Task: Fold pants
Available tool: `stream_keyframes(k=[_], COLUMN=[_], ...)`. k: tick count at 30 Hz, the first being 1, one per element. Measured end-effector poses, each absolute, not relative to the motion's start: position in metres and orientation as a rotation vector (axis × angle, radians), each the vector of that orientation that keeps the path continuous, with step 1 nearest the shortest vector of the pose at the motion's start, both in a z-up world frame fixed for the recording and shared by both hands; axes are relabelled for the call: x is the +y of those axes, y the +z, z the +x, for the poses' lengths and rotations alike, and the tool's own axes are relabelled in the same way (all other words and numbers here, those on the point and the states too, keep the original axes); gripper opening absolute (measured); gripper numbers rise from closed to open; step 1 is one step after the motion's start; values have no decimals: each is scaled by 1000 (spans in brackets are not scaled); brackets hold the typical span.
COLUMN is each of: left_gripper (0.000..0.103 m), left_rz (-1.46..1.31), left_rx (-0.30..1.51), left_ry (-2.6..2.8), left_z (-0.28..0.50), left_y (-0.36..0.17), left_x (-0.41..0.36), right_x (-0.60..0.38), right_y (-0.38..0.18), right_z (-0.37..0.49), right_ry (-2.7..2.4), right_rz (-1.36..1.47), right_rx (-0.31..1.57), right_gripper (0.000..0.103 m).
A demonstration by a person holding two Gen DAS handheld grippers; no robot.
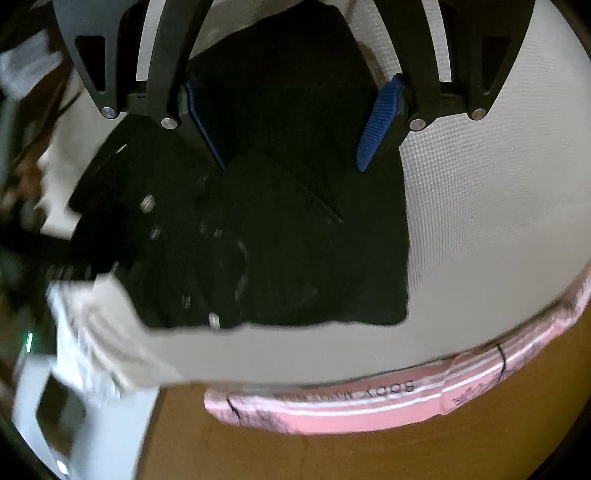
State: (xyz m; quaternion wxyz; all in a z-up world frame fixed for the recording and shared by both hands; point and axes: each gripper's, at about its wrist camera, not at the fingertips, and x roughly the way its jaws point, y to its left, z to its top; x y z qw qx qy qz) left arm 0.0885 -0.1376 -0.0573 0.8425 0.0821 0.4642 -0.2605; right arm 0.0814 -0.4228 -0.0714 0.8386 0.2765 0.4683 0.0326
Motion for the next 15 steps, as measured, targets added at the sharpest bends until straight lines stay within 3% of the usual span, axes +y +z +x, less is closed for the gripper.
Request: stream_keyframes(k=[2, 3, 15], left_gripper=[72, 72, 72], left_rz=[199, 195, 178], left_rx=[975, 977, 1004], left_ry=[-533, -530, -502], left_z=[86, 86, 80], left_y=[-61, -62, -57], left_x=[-141, -141, -138], right_x=[-421, -421, -413], right_y=[-65, -63, -42], right_z=[79, 77, 28], right_ry=[45, 33, 41], right_rz=[557, 552, 537], right_rx=[998, 996, 992], right_gripper=[32, 33, 32])
